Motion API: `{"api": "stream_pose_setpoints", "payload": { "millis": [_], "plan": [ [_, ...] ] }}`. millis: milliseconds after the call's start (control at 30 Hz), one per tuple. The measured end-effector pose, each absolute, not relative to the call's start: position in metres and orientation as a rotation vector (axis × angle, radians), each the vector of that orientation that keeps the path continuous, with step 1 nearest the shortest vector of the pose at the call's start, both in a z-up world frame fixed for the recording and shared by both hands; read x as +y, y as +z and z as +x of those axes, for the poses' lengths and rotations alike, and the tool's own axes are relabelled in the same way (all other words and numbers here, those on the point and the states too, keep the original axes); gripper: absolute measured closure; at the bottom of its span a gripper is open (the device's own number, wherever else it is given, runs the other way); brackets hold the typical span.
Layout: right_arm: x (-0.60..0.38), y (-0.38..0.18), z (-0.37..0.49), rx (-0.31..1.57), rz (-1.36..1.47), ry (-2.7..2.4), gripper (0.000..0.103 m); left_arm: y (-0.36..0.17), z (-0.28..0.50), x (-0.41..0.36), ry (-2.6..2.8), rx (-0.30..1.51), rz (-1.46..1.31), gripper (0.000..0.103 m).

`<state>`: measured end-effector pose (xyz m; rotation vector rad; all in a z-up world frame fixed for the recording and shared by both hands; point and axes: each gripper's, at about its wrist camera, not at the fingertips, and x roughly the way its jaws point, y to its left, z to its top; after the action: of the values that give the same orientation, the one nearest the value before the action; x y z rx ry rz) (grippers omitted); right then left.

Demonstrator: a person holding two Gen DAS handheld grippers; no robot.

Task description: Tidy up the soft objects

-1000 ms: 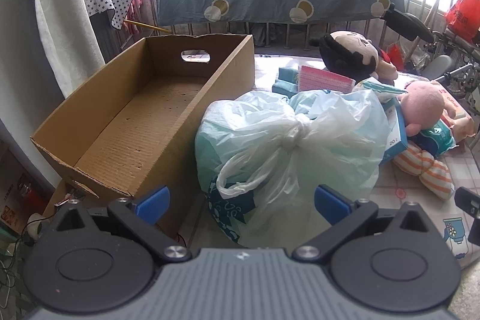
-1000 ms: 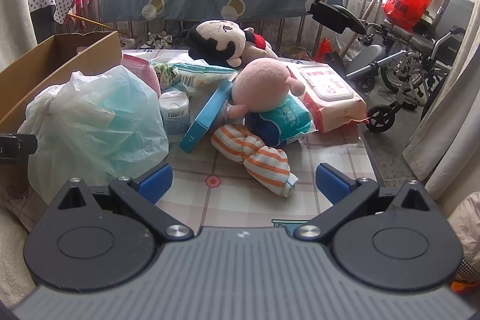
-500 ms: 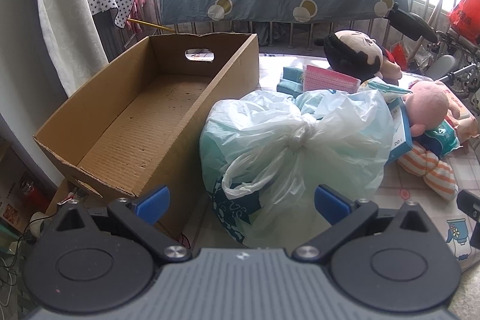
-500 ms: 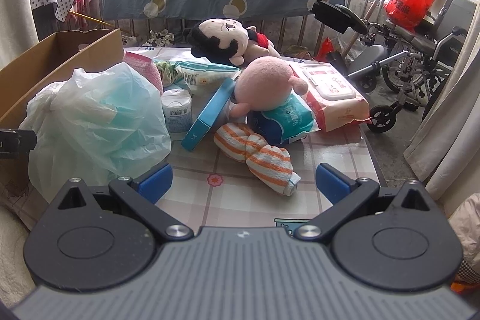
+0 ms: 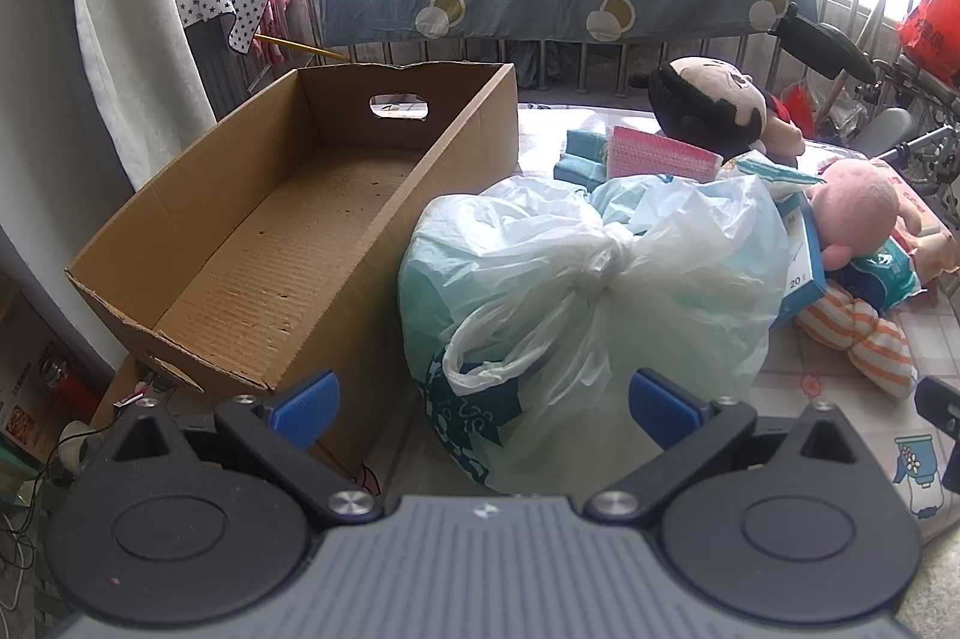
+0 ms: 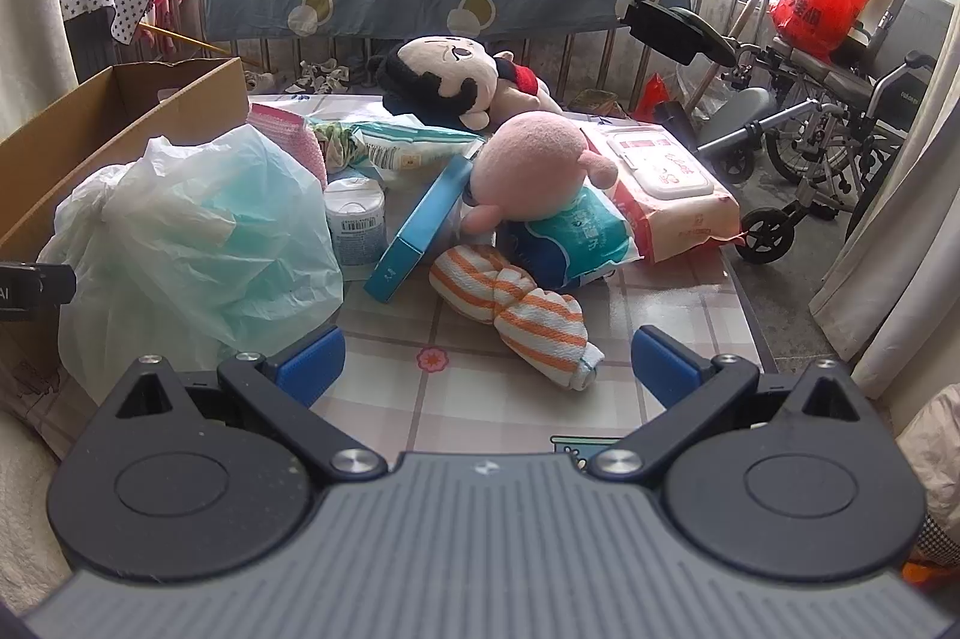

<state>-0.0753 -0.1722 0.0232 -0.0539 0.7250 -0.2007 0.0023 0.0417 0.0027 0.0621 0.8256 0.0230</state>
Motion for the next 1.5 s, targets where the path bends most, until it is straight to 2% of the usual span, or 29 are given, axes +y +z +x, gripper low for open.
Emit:
{"api": "stream_pose_setpoints", "payload": {
  "millis": [1133,1500],
  "plan": [
    [-0.179,0.016,-0.065,0.742,-0.024,-0.189,0.001,-0.001,0.007,0.039,0.04,0.835,0.084,0.0],
    [-0.211,0.003,-0.058,0.75,0.066,-0.196,0.001,0.012,0.004,0.0,-0.013,0.752,0.2,0.0]
  ]
}}
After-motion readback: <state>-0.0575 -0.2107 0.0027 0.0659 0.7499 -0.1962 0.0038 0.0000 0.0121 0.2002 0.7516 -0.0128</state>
